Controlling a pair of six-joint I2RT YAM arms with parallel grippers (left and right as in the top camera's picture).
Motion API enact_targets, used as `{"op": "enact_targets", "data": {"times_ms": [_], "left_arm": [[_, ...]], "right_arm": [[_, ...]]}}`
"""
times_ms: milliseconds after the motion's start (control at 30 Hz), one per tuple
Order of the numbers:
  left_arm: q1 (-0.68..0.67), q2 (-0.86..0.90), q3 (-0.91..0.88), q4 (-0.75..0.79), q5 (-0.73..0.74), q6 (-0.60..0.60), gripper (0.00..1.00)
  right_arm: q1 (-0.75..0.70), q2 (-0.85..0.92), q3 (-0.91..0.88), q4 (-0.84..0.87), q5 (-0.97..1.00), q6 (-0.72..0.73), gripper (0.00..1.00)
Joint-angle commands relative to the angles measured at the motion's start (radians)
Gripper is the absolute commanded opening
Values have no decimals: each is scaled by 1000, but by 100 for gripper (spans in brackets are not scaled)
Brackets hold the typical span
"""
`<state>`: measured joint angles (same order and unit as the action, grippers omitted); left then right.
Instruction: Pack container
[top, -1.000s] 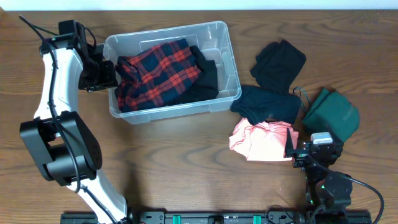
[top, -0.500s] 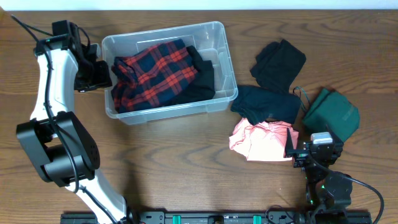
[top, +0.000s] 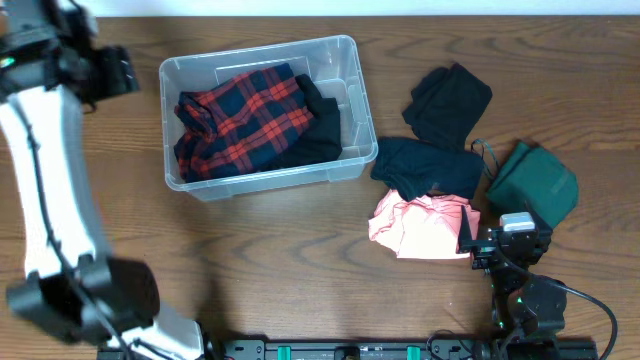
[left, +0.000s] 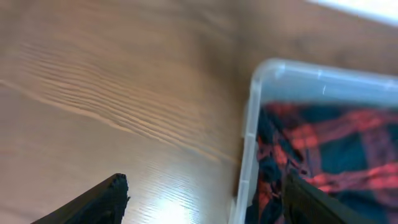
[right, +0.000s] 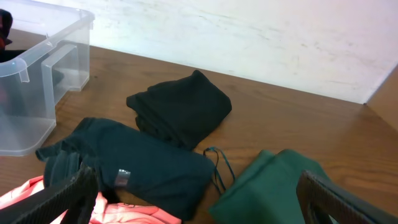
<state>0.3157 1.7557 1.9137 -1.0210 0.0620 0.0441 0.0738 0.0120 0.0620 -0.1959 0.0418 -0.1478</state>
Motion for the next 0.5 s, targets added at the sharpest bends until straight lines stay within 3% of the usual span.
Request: {"op": "enact_targets", "data": {"times_ms": [0,33,200,467], "left_arm": [[60,-36,8,-6,-66,-56,80],[78,-43,8,-3,-76,-56,98],[154,-45,7,1,-152,-57,98],[216,-43,5,4,-153,-57,98]], "right_arm": [[-3,-5,-4,2,6,-14,99],[-3,-5,-4,2,7,-14,99],[-3,-5,-4,2,6,-14,99],[-3,-5,-4,2,6,-14,99]]}}
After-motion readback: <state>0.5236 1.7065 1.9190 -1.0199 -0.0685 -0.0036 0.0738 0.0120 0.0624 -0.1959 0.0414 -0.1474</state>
